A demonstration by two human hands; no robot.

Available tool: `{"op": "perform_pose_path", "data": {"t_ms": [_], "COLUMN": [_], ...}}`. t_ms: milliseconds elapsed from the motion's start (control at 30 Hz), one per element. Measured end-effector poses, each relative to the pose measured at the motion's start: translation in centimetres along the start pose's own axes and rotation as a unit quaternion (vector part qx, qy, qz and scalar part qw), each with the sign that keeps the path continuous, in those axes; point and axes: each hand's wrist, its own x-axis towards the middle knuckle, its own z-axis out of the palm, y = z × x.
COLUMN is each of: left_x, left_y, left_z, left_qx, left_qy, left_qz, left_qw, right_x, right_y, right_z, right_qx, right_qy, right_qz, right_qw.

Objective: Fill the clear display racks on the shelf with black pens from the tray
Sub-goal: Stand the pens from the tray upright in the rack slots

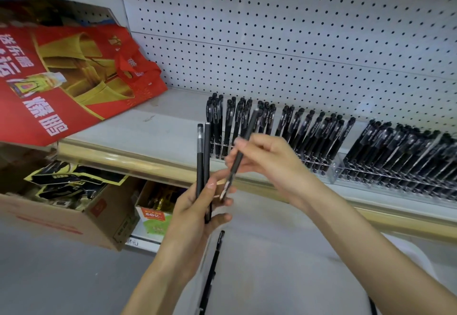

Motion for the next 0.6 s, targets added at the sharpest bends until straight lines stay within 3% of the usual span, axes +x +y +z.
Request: {"op": "perform_pose_path", "data": {"t_ms": [100, 200, 333, 433, 600], "left_x": [-0.2, -0.2, -0.2, 0.1, 0.1], "left_y": [0.2, 0.0, -0.3, -0.6, -0.8], "left_z": [-0.1, 0.0, 0.4, 0.7, 0.9], "left_qx": [0.017, 0.004, 0.0, -0.002, 0.008], "left_qy": [0.012, 0.025, 0.03, 0.037, 0.02], "left_qz": [0.0, 0.001, -0.002, 0.001, -0.003], "left_qw": [1.0, 1.0, 1.0, 0.999, 1.0], "right_x": [-0.1, -0.5, -1.6, -2.6, -2.6], "right_y": [-0.2, 0.5, 1.1, 0.7, -0.6], "right_z": [-0.8, -1.8, -3.6, -5.1, -6.6], "right_qx": [0.046, -0.031, -0.082, -0.133, -0.104], "right_qy": [0.014, 0.005, -0.082, -0.116, 0.023], "right_qz": [0.02, 0.061, 0.167, 0.151, 0.138], "right_qw": [0.999, 0.998, 0.979, 0.973, 0.985]}}
